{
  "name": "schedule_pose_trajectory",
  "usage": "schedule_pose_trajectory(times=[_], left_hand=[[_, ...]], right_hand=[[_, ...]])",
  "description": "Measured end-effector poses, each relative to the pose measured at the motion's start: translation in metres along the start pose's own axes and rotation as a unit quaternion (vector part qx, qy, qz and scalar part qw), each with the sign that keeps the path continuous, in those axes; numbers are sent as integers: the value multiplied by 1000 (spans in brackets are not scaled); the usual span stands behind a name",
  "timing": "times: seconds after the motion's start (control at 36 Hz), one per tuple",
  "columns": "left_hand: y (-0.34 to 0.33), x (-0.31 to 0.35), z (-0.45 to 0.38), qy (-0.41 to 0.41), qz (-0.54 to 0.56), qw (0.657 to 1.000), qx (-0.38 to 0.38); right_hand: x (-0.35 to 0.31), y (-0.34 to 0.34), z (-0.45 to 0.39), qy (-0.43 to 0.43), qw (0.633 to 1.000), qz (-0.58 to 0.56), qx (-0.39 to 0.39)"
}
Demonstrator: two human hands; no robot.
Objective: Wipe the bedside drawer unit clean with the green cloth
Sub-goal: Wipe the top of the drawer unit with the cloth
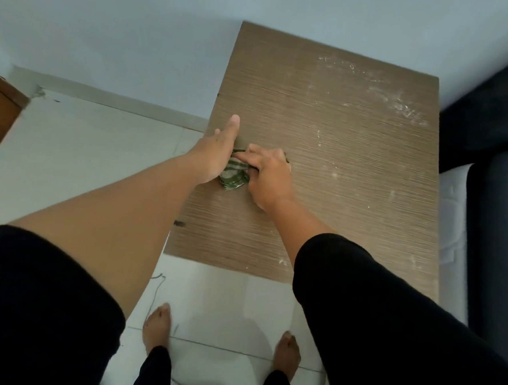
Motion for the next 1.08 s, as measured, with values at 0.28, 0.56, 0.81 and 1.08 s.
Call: schedule_pose_trajectory(times=[0.28, 0.56, 0.81, 1.08], left_hand=[[-28, -30, 59, 15, 14, 1000, -12], [-42, -39, 100, 52, 17, 998, -7], [-46, -38, 119, 60, 6, 998, -1], [-17, 3, 97, 8, -37, 996, 78]], right_hand=[[-17, -13, 81, 26, 1000, 7, -6], [-18, -28, 135, 45, 998, 22, -34], [-17, -23, 157, 61, 995, -9, -82], [14, 38, 107, -44, 994, -34, -98]])
Point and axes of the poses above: each hand's wrist, its own z-axis away from the middle knuckle, its own y-axis out of the back of the hand, x = y × z, the point moved 5 cm from there along -z, towards the middle knuckle, and after that the axes turned 8 degrees about z, right-handed, at the moved point
